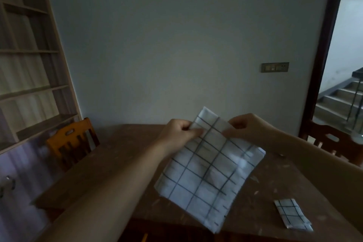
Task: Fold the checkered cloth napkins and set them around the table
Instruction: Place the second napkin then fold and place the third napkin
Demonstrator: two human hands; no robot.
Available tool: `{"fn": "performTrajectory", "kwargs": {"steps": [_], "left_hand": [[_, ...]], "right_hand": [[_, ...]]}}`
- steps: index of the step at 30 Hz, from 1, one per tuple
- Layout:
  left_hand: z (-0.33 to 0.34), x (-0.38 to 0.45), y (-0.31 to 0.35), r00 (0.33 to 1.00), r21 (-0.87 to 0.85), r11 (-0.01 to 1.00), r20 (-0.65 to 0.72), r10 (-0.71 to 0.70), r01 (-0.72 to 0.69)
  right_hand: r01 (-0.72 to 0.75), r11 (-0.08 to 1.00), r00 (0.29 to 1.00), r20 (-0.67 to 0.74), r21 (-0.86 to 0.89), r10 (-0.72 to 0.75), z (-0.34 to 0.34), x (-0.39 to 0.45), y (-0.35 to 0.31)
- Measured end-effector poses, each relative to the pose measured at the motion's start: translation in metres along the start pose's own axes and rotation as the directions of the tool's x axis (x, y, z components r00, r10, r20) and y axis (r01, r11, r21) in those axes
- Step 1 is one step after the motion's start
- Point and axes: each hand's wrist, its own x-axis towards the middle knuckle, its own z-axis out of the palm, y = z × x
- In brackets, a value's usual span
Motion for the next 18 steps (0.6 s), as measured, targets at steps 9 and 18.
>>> {"fn": "performTrajectory", "kwargs": {"steps": [9, 18], "left_hand": [[0.003, -0.002, -0.003, 0.996, -0.359, 0.930, -0.005, -0.089, 0.082], [0.003, 0.002, -0.005, 0.990, -0.401, 0.914, -0.099, -0.102, 0.054]], "right_hand": [[0.121, 0.984, 0.982, -0.161, 0.128, -0.100, -0.005, -0.005, 0.004], [0.168, 0.972, 0.965, -0.230, 0.163, -0.129, -0.004, -0.007, 0.008]]}}
